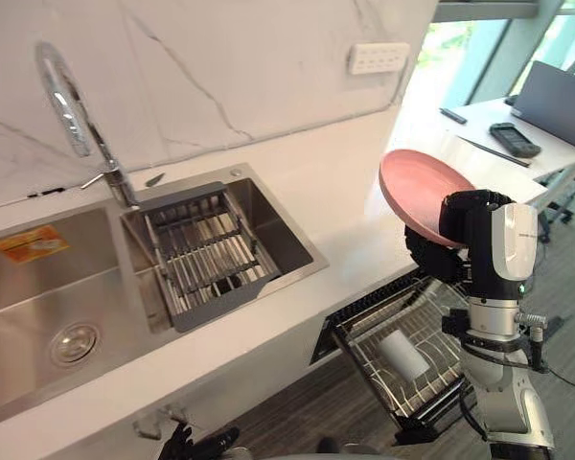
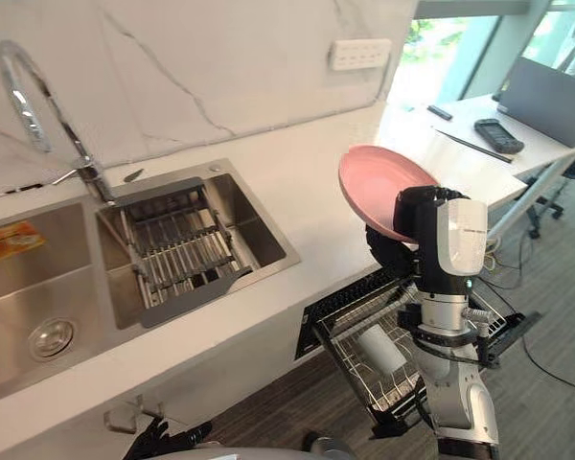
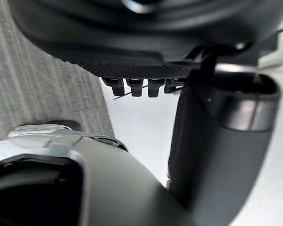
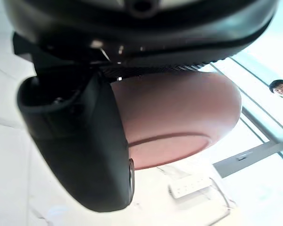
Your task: Walk over to the sink, pick up the cup, carry it to the dishwasher, place the cup inside the dishwasher, then close the dishwasher door
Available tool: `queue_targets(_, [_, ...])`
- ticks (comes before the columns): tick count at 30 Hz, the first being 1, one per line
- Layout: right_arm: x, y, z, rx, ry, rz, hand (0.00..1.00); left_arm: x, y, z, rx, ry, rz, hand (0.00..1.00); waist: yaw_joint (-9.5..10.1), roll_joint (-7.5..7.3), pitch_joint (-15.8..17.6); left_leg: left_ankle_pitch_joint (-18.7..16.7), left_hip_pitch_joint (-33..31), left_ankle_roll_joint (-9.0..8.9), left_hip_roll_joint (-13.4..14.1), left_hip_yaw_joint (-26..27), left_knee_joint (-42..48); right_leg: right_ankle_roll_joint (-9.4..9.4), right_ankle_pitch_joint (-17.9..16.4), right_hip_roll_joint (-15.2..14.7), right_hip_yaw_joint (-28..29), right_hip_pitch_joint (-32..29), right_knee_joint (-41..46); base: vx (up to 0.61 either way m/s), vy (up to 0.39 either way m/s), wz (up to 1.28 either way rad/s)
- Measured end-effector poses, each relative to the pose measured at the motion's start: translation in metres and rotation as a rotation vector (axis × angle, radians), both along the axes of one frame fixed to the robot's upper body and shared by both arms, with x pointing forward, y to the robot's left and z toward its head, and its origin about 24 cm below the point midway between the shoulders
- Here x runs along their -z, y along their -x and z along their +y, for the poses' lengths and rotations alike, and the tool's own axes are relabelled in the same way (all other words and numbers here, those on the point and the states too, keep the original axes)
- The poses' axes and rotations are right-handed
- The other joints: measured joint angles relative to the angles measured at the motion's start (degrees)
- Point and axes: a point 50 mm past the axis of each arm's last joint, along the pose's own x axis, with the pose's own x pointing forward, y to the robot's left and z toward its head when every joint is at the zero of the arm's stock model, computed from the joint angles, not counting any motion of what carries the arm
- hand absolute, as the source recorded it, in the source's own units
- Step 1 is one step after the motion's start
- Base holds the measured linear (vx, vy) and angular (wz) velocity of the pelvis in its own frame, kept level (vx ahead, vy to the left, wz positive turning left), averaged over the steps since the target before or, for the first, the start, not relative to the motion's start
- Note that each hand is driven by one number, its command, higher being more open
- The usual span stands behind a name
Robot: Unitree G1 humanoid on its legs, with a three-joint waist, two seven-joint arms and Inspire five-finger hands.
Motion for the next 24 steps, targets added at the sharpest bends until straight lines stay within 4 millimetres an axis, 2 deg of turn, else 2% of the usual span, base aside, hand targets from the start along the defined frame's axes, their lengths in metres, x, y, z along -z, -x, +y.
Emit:
queue_targets(3, [0.001, -0.002, -0.002, -0.003, 0.023, 0.039, 0.00, 0.001, 0.002, 0.000, -0.008, 0.002, 0.011, 1.00, -0.18, 0.26, -0.14, 0.38, 0.35, -0.40, -0.42, 0.53, -1.02, 0.25, 2.91, 0.58, 0.69, 2.00, -5.02, 0.07, -0.014, -0.11])
queue_targets(13, [0.021, 0.007, -0.010, 0.046, -0.008, 0.153, 0.00, 0.001, 0.005, 0.000, -0.001, -0.006, 0.019, 1.00, -0.84, 0.33, -0.19, 0.64, 1.48, 0.00, -1.64, 2.17, -2.54, 0.77, 3.21, -0.19, 2.78, 1.46, -5.28, -0.03, 0.021, -0.11])
queue_targets(18, [0.060, 0.023, -0.033, 0.234, -0.124, 0.291, 0.00, 0.001, 0.007, 0.000, 0.003, -0.008, 0.023, 1.00, -1.01, 0.58, -0.09, 0.77, 1.74, 0.21, -1.73, 2.83, -2.91, 0.47, 2.86, -0.65, 3.11, 1.24, -5.28, -0.02, 0.004, -0.05])
queue_targets(21, [0.076, 0.035, -0.040, 0.317, -0.171, 0.331, 0.00, 0.001, 0.007, -0.002, -0.004, -0.003, 0.025, 1.00, -0.99, 1.29, 0.01, 0.78, 1.71, 0.17, -1.45, 3.13, -3.21, 0.45, 2.37, -0.45, 3.02, 1.01, -5.26, 0.00, -0.023, -0.01])
queue_targets(24, [0.082, 0.042, -0.042, 0.364, -0.204, 0.334, 0.00, 0.002, 0.007, -0.005, -0.008, 0.003, 0.023, 1.00, -0.88, 2.05, 0.36, 0.71, 1.38, 0.05, -1.11, 3.71, -3.31, 0.37, 2.11, -0.43, 1.91, 0.54, -5.22, 0.00, -0.032, -0.06])
